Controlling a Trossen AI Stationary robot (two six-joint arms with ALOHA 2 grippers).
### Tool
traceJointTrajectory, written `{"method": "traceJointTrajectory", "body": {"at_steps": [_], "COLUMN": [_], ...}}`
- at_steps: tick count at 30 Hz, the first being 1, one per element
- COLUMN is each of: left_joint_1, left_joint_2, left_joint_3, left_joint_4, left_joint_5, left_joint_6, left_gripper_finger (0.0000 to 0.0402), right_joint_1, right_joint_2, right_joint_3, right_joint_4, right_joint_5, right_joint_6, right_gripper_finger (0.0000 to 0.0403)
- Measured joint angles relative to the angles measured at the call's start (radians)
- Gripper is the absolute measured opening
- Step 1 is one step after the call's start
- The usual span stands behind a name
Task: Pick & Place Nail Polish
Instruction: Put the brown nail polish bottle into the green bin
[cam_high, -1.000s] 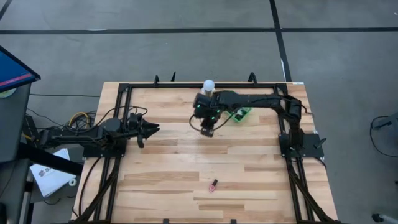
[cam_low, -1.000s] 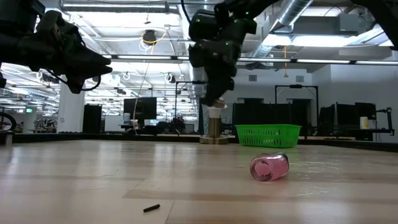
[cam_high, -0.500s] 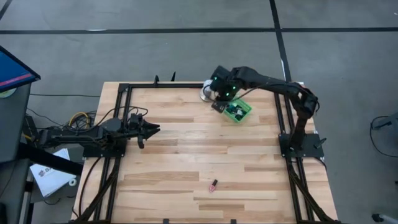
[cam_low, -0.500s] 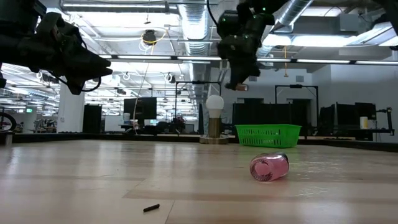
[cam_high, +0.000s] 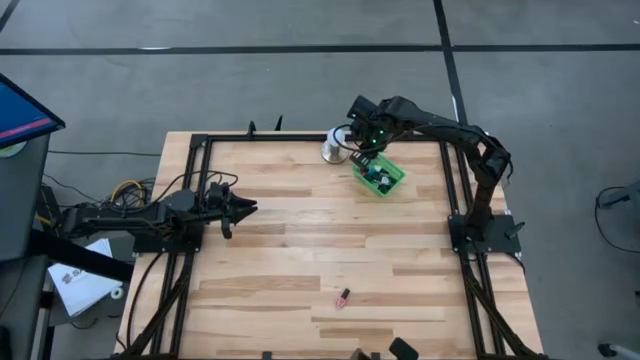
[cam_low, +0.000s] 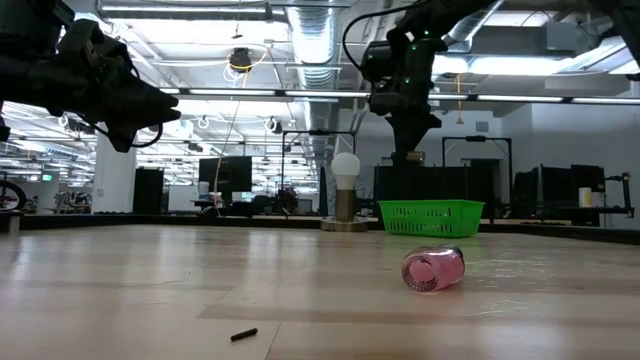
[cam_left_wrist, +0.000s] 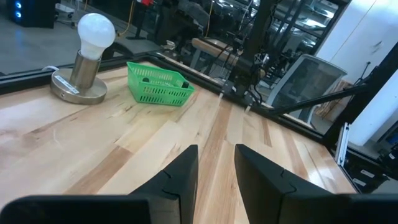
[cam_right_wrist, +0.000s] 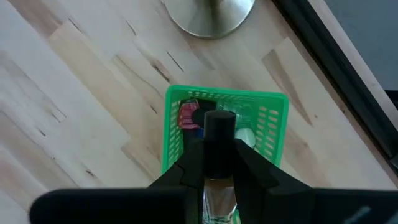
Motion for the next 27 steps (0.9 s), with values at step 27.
{"method": "traceJointTrajectory", "body": {"at_steps": [27], "left_joint_1": [0.000], "left_joint_2": [0.000], "left_joint_3": [0.000], "left_joint_4": [0.000], "left_joint_5": [0.000], "left_joint_6": [-0.001], "left_gripper_finger": [0.0101], "right_joint_1": [-0.006], "right_joint_2": [-0.001], "right_joint_3": [-0.093], "right_joint_4": [0.014], "right_joint_5": [0.078], "right_joint_6": [0.022], "right_gripper_finger": [0.0045]}}
